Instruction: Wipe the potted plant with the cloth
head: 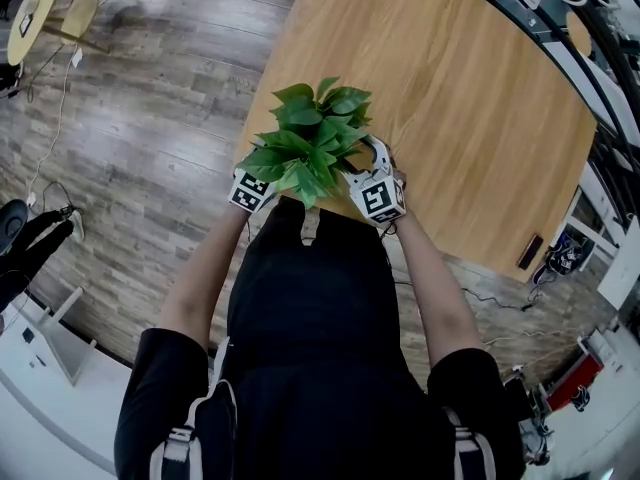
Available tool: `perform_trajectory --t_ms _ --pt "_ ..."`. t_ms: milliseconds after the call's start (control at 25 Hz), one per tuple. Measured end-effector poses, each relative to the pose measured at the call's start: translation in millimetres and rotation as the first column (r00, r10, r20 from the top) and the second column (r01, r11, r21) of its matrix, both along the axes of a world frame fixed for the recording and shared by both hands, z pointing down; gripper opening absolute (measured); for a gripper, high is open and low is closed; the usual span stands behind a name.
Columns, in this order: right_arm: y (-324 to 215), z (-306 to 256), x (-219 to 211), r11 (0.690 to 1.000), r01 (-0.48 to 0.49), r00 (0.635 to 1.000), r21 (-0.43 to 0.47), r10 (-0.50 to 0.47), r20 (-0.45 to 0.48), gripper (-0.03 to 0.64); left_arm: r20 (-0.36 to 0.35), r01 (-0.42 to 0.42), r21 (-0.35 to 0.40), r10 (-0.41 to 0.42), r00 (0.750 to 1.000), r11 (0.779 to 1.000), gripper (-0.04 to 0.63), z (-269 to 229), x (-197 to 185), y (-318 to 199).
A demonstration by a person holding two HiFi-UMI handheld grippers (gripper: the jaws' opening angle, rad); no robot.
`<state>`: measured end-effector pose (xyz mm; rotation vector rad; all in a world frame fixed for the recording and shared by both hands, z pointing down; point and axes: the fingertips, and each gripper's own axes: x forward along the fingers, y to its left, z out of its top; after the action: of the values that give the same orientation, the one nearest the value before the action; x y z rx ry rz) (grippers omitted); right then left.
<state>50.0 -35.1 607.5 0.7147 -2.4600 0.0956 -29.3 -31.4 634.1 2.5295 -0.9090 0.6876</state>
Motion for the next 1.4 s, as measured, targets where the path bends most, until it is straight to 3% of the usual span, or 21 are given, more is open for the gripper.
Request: perform_trajectory --t_ms 160,440,560,760,920,1040,1400 --pt "1 1 -1 1.000 -0.023 1.000 -0.001 0.023 0.002 0.250 -0.025 0.020 -0.042 -0.021 0.999 0.999 0.126 16 -1 22" --pt "23 -2 -8 0.999 -0.039 0.999 -0.020 0.039 0.004 0.250 -0.058 0.020 -0.008 -0.020 0.998 1.000 0.126 4 -4 12" --pt "41 2 -10 0.999 -0.031 1.000 -0.040 0.031 0.000 0.250 -0.040 0.030 0.009 -0.029 0.999 1.000 0.126 6 -12 5" --pt "21 13 15 0.988 -0.146 0.989 -0.042 0.144 -0.044 0.250 -0.029 0.037 0.016 -0.036 0.999 0.999 0.126 5 -18 -6" --pt "7 0 5 0.999 -0.047 0.998 0.016 0.047 -0.031 0.250 -0.005 0.034 0.056 -0.034 0.999 0.998 0.126 2 -19 -11" --pt "9 -2 -1 1.000 0.011 0.999 0.027 -0.010 -0.043 0.250 -0.012 0.039 0.043 -0.039 0.999 0.998 0.124 -3 -13 -12" --pt "10 0 0 0.999 -0.041 0.999 0.008 0.042 -0.027 0.250 -0.058 0.009 -0.011 -0.009 0.998 1.000 0.124 4 1 17"
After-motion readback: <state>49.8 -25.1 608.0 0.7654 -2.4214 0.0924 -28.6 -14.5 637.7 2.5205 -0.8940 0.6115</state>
